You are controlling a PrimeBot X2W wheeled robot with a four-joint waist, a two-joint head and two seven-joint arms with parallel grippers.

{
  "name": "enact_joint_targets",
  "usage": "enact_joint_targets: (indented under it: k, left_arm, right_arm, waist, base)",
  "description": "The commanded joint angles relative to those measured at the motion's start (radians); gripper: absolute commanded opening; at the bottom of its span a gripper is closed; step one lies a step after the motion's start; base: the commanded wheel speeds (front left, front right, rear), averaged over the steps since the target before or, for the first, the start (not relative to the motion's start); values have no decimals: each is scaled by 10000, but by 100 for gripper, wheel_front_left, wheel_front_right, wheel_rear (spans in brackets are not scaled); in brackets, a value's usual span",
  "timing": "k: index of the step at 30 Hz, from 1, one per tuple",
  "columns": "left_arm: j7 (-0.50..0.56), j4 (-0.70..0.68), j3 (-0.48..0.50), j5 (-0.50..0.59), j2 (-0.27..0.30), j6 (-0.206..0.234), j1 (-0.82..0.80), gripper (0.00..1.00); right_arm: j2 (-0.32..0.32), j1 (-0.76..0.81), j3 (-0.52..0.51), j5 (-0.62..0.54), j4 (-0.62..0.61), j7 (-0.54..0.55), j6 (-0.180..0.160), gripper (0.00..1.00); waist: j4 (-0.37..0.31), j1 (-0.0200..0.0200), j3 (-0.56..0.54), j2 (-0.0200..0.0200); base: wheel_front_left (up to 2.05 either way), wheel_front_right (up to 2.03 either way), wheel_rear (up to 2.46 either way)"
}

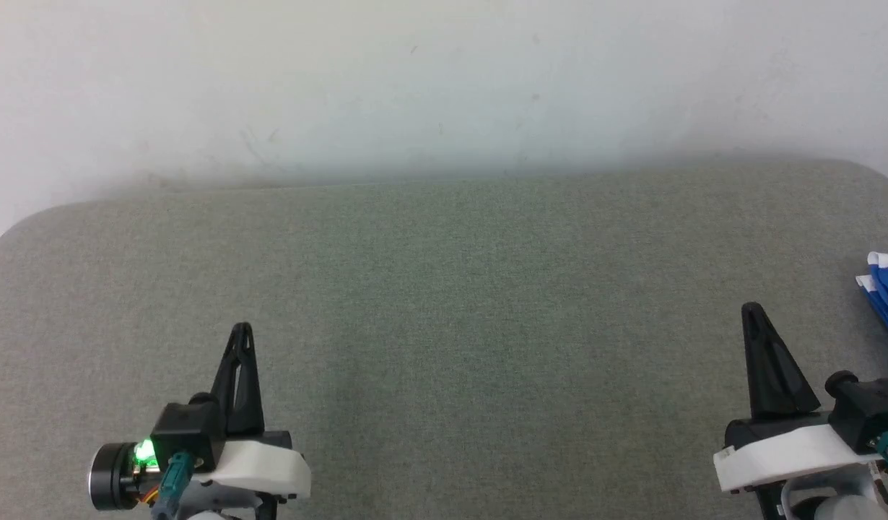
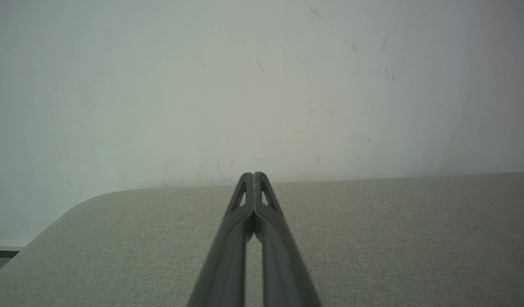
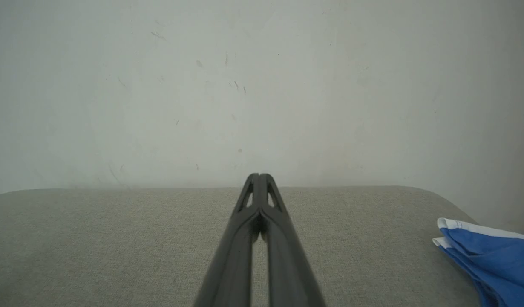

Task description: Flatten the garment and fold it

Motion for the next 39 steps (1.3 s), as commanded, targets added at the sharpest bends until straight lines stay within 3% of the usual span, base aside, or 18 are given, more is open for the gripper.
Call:
enact_joint_targets:
  k: [1, 39]
  left_arm:
    - [73, -37, 26, 44, -16, -97, -20, 0]
    - [829, -139, 100, 152, -72, -363, -61, 0]
  right_arm:
    - [11, -34, 19, -93, -42, 70, -3, 0]
    - [34, -107, 227, -481, -131, 828, -9, 0]
  waist:
    - [-2, 0, -3, 0]
    - [-41, 0, -72, 0]
  base:
    - [0, 0, 0]
    - [0, 0, 0]
